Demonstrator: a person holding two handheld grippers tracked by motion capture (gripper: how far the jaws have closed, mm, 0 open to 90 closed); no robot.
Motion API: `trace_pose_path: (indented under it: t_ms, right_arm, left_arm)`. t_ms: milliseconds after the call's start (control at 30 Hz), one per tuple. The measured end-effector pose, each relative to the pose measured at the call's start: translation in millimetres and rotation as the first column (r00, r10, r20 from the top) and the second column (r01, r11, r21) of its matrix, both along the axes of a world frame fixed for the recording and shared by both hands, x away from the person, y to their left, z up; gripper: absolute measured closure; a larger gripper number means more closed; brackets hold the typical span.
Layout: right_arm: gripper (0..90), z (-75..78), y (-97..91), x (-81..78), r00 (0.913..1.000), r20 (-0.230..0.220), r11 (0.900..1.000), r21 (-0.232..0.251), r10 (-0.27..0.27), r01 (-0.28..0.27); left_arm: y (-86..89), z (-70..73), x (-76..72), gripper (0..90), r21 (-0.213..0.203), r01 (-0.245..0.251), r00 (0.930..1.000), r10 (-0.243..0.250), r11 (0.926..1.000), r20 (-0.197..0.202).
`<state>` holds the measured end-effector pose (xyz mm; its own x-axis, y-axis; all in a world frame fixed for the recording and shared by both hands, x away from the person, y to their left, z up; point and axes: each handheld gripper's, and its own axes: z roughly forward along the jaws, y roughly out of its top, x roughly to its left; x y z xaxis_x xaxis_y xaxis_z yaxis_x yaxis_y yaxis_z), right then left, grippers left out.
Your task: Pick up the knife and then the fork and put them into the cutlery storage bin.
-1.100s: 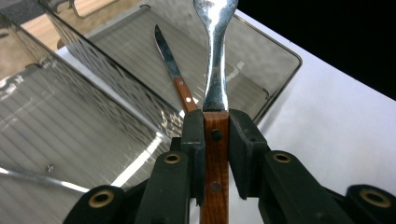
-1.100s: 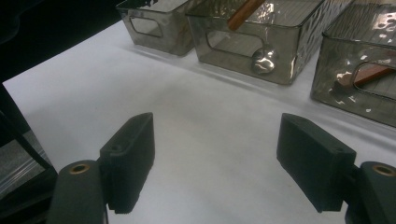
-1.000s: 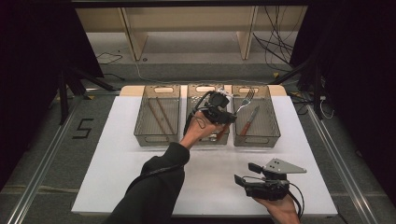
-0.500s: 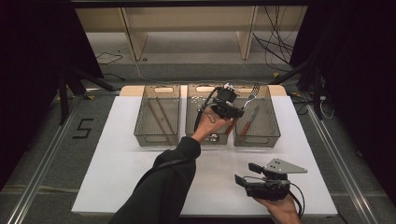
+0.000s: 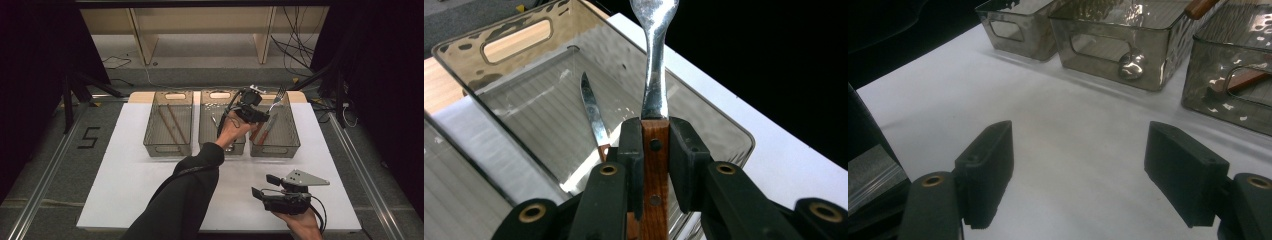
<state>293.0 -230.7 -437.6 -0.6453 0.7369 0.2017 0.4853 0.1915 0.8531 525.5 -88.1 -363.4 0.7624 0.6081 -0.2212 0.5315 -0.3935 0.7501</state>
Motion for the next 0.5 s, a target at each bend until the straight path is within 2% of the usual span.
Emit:
trace_pose_path:
  t_ms: [500]
  right_arm:
    - [28.5, 0.6, 0.2, -0.9, 1.0, 0.0, 1.0, 0.003, 0.002, -0.002]
  left_arm:
    - [-12.4, -11.2, 5.7, 76.7, -0.008, -0.021, 0.9998, 0.021, 0.9998, -0.006]
